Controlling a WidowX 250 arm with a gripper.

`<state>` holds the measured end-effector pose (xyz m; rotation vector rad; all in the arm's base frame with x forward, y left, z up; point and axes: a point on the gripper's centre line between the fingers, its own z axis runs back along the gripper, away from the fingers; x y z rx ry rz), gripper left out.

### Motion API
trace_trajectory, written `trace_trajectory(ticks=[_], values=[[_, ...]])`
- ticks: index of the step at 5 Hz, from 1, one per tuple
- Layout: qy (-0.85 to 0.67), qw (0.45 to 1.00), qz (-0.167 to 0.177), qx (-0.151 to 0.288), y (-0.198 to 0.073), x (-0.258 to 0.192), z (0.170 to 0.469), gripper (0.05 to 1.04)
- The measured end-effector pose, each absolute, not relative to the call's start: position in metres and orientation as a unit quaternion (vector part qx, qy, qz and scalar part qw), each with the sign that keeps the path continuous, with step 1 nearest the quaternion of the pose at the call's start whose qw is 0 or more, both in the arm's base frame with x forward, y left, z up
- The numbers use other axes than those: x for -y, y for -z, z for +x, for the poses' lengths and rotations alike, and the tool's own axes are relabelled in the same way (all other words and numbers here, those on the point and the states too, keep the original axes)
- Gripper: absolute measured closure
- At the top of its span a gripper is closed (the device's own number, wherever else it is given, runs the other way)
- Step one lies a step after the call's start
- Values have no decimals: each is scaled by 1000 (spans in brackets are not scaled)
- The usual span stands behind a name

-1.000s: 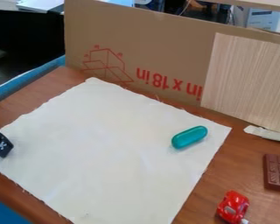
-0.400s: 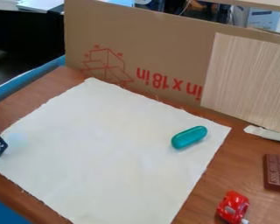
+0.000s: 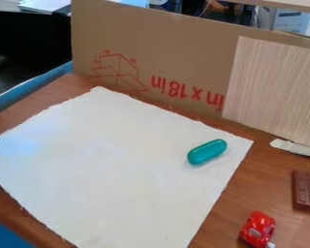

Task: Folds from the bottom left to the top right

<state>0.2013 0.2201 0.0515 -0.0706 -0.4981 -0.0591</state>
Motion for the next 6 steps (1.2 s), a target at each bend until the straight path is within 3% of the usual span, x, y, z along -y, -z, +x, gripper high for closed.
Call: trace_trajectory(ticks=[1,4,5,6], values=[[52,964,-61,253,-64,-200,212,1032],[122,956,-132,232,-76,-65,274,1033],[90,957,-146,235,-91,-36,300,1033],[64,960,-176,210,-94,-1,324,1033]])
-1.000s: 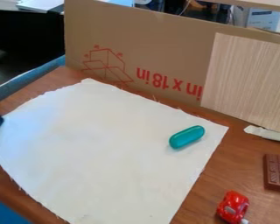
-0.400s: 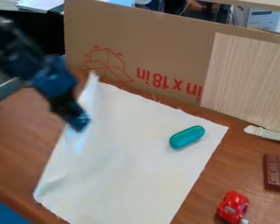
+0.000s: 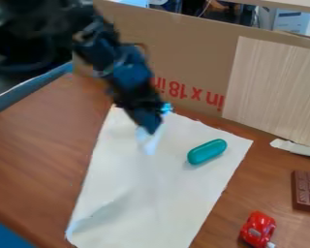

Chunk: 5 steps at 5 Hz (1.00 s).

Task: Folds from the bottom left to the top right

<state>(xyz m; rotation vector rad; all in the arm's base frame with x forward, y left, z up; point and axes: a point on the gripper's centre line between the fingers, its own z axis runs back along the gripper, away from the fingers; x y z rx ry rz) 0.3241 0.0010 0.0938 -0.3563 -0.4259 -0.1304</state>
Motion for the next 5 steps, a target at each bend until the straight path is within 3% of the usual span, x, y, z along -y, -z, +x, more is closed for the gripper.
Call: trace_trajectory(ticks=[3,5], values=[[3,965,-195,174,-78,38,365,1033],[-25,960,-213,181,-87,57,390,1033]])
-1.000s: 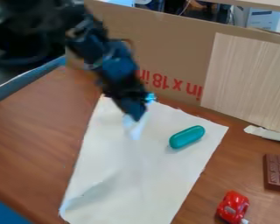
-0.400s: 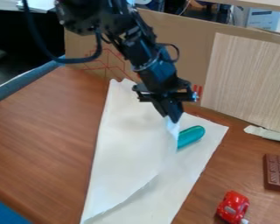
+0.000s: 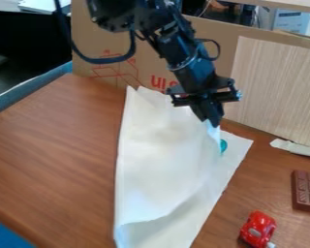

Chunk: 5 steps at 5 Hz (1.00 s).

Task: Folds from the bottom left to the top right

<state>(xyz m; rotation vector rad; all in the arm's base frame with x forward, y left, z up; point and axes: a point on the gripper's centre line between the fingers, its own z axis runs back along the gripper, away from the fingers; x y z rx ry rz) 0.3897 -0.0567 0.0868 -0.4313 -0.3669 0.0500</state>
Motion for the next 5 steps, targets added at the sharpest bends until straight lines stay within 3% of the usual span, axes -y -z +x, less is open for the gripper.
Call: trace_trajectory(ticks=[1,2,4,5], values=[[-26,958,-216,187,-88,63,403,1015],[-30,956,-220,191,-90,63,405,873],[-9,946,-259,193,-96,58,403,324],[28,939,-277,204,-117,55,400,98]])
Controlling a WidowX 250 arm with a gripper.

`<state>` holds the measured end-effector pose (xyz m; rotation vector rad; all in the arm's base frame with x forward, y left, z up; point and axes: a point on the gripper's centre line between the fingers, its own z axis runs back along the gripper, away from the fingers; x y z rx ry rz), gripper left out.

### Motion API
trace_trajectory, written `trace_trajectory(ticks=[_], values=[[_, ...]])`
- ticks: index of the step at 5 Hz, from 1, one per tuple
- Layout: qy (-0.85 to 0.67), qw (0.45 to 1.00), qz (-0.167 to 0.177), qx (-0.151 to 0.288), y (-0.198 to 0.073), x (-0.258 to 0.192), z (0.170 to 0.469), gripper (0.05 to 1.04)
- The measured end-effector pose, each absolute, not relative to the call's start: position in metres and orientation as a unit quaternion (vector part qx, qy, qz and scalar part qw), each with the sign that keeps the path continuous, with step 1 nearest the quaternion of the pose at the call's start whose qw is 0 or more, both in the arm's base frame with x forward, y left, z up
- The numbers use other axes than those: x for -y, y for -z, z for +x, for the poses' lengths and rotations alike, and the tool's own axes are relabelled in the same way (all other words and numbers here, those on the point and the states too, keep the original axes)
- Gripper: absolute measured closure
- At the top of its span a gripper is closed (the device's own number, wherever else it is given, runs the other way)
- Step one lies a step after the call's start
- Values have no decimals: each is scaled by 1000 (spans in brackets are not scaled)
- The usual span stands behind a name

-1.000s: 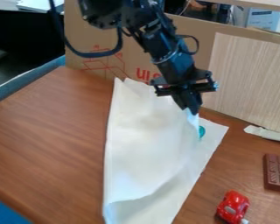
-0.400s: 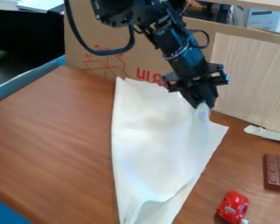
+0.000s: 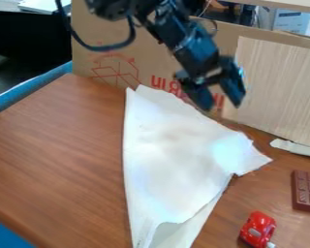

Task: Folds from the bottom left to the top right

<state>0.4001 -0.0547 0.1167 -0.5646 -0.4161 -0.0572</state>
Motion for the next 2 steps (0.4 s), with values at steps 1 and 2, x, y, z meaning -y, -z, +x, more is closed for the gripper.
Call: trace_trajectory(ticks=[1,2], values=[[77,933,-280,213,-156,32,388,84],[176,950,-217,136,-191,-5,356,84]])
